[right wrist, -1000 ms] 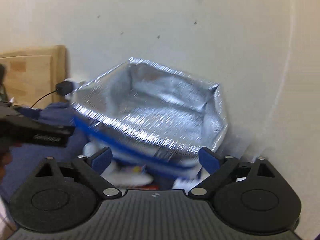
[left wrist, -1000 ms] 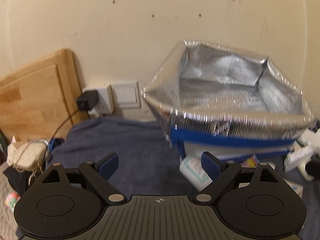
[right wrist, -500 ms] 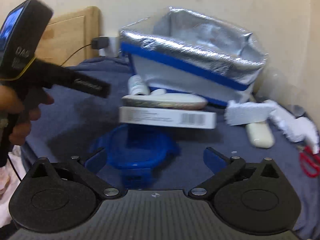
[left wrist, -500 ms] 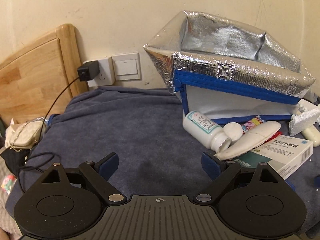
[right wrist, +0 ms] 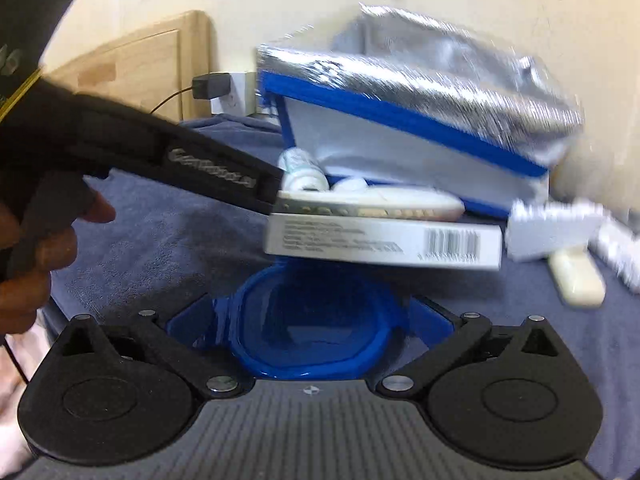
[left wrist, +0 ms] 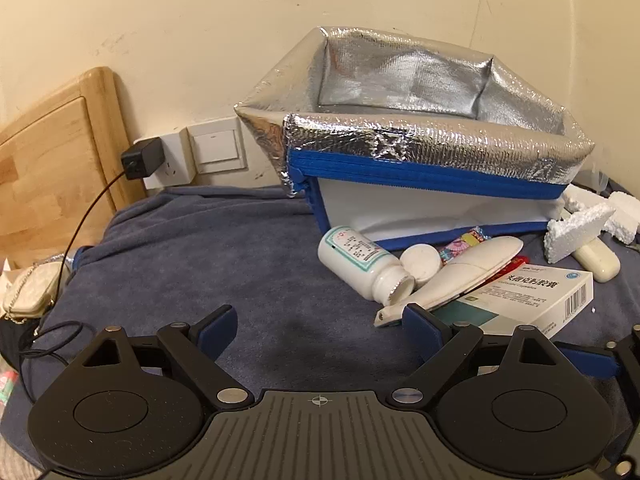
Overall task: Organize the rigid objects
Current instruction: 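Move both tools back toward the remaining objects on the blanket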
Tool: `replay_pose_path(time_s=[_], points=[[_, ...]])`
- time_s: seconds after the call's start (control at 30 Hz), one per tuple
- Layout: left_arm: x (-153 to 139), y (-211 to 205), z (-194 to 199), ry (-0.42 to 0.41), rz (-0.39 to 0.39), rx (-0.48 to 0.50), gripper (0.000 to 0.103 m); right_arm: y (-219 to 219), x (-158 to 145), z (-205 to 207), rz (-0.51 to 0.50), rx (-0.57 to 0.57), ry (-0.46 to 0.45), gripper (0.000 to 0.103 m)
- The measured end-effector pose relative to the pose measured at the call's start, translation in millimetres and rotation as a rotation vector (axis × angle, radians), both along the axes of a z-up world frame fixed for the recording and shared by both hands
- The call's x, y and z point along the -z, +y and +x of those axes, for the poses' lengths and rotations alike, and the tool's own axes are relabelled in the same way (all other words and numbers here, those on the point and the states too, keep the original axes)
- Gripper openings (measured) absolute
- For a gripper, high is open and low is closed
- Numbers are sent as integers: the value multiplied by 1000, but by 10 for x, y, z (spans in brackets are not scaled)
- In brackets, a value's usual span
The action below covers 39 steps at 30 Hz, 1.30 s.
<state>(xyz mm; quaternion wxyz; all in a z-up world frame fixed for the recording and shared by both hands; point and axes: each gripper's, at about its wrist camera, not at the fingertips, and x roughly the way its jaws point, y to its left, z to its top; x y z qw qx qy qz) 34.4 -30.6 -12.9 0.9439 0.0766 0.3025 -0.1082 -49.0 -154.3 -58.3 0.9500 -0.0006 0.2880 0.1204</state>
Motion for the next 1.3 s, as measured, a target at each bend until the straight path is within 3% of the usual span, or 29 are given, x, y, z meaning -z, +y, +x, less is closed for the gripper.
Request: replay_pose_path(time_s=[0.4, 0.7, 1.07, 1.3], points=[[20, -173, -107, 11, -2, 58, 91, -138, 1, -113, -5, -2, 7, 100], [66, -362, -171, 24, -8, 93, 91, -559, -50, -282, -4, 70, 21, 98], [126, -770, -104, -6, 67, 168, 98, -1072, -101, -449, 11, 165, 5, 97], [193, -869, -207, -132, 158, 251, 103, -1265, -182, -487, 22, 215, -23, 97]])
